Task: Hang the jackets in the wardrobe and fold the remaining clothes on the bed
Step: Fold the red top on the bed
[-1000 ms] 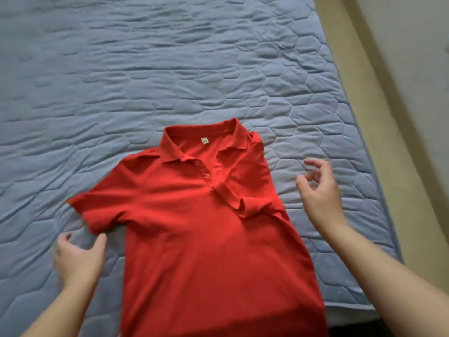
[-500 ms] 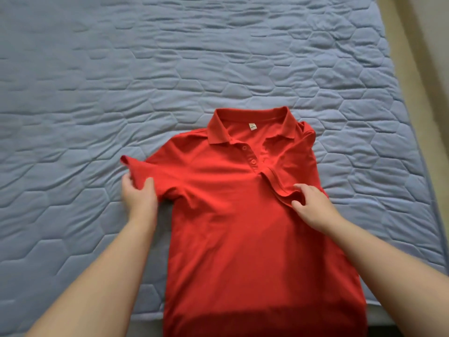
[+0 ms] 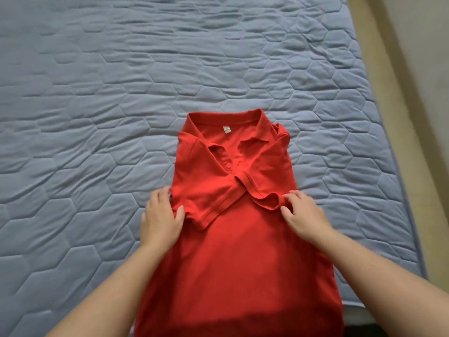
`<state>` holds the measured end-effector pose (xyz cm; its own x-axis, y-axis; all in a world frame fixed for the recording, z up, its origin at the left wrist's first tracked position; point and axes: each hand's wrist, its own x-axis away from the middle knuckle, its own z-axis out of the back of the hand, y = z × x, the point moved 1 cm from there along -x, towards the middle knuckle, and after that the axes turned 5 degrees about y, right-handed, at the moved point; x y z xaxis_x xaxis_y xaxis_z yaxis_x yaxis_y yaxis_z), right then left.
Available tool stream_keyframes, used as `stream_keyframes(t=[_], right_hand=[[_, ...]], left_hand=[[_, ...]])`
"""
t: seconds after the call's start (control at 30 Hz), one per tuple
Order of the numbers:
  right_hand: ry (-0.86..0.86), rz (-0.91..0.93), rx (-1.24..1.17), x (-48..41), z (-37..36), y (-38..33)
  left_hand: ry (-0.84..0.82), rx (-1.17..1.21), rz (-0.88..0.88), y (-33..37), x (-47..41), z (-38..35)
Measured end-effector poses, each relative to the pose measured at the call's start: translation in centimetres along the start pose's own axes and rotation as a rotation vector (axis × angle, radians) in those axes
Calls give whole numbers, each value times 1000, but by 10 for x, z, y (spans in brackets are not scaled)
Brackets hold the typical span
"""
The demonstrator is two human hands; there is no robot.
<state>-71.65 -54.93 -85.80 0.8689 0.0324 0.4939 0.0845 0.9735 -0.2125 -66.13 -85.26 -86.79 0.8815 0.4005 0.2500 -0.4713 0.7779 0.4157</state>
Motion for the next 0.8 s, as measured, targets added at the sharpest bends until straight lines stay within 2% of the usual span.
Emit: stream_keyframes(t=[0.1, 0.17, 0.2, 0.27, 0.37, 0.43, 0.5, 0.57, 0.67, 0.73, 0.8], right_hand=[[271, 110, 1, -27, 16, -7], [425, 212, 31, -60, 32, -19], [447, 267, 102, -77, 40, -25], [388, 370, 288, -107, 53, -33], [233, 531, 601, -135, 71, -31], [133, 583, 821, -146, 84, -25], [82, 547, 949, -157, 100, -18], [126, 466, 1011, -166, 108, -13], [180, 355, 958, -170, 90, -11], [257, 247, 717, -165, 69, -13], [422, 175, 381, -149, 52, -13]], left_hand=[[156, -84, -234, 17, -40, 10], [177, -137, -457, 34, -80, 15], [152, -171, -558, 45, -100, 17], [29, -290, -682, 60, -131, 17], [-212, -583, -718, 65, -156, 16], [-228, -776, -761, 61, -165, 21], [-118, -966, -809, 58, -172, 28], [-9, -1042, -743, 56, -177, 30], [20, -979, -566, 58, -172, 14], [105, -747, -426, 58, -160, -3], [239, -422, -329, 56, -133, -15]])
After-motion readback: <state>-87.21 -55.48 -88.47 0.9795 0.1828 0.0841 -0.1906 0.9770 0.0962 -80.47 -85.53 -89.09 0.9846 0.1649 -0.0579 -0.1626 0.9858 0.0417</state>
